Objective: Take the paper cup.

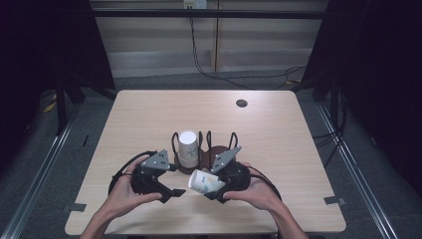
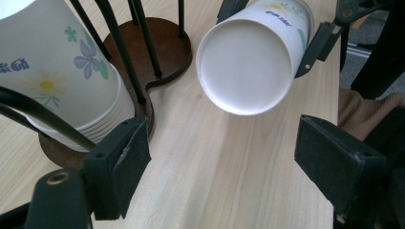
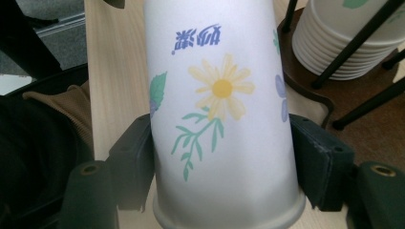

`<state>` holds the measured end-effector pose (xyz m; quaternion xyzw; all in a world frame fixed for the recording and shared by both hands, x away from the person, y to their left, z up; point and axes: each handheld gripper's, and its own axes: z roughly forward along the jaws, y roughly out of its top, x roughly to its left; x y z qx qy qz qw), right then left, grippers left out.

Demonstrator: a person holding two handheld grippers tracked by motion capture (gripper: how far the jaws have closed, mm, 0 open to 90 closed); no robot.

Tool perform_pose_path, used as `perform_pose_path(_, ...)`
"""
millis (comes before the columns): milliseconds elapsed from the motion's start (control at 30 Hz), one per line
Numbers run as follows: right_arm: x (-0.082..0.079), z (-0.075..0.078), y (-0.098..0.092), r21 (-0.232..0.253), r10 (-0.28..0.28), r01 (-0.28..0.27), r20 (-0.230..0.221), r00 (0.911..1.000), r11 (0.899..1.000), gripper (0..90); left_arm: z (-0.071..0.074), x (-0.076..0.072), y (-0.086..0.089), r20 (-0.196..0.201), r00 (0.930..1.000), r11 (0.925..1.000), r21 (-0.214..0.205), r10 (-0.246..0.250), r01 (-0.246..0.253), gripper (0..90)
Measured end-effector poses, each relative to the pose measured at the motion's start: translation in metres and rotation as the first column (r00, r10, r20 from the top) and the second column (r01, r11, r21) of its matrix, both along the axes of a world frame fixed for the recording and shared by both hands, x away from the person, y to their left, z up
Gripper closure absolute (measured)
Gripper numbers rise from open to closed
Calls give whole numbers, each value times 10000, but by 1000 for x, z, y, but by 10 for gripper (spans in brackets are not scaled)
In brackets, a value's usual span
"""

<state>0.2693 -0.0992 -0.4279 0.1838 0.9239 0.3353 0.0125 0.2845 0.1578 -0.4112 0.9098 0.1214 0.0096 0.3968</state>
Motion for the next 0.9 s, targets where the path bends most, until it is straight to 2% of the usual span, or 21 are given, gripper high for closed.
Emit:
perform_pose_path(67, 1, 0, 1, -105, 52, -52, 30, 10000, 9999, 311, 0, 0, -1, 85, 10000, 9998, 168, 51, -52, 188)
perform_pose_path(200, 2, 3, 1, -272, 114, -114, -1, 9999, 9996, 312, -2, 2, -1, 23, 10000, 9998, 170, 94, -94, 184)
perform_pose_path(367, 2, 5, 3, -535, 308, -311, -56, 9995, 9981, 312, -4, 1, -3, 41, 10000, 9992, 383, -64, 63, 183)
perform_pose_path(433, 2, 4, 4, -651, 390, -392, -32, 9992, 9971, 312, -5, 1, -5, -39, 10000, 9996, 294, -23, 24, 183)
perform_pose_path(500, 2, 4, 5, -707, 467, -475, -124, 9988, 9964, 312, -5, 1, -5, -78, 9998, 9991, 384, -155, 158, 183)
perform_pose_path(567, 2, 3, 6, -760, 478, -488, -141, 9988, 9959, 312, -5, 1, -5, -276, 9994, 9998, 77, -203, 205, 188)
perform_pose_path(667, 2, 3, 7, -759, 541, -555, -198, 9983, 9956, 313, -3, 1, -4, -76, 9999, 9995, 284, -152, 154, 202)
perform_pose_path(800, 2, 2, 11, -1163, 584, -612, -273, 9979, 9913, 313, -4, 0, -5, -99, 9998, 9995, 271, -160, 162, 202)
perform_pose_path(900, 2, 3, 16, -1311, 857, -898, -363, 9957, 9873, 312, -6, -1, -7, -103, 9996, 9990, 361, -250, 253, 202)
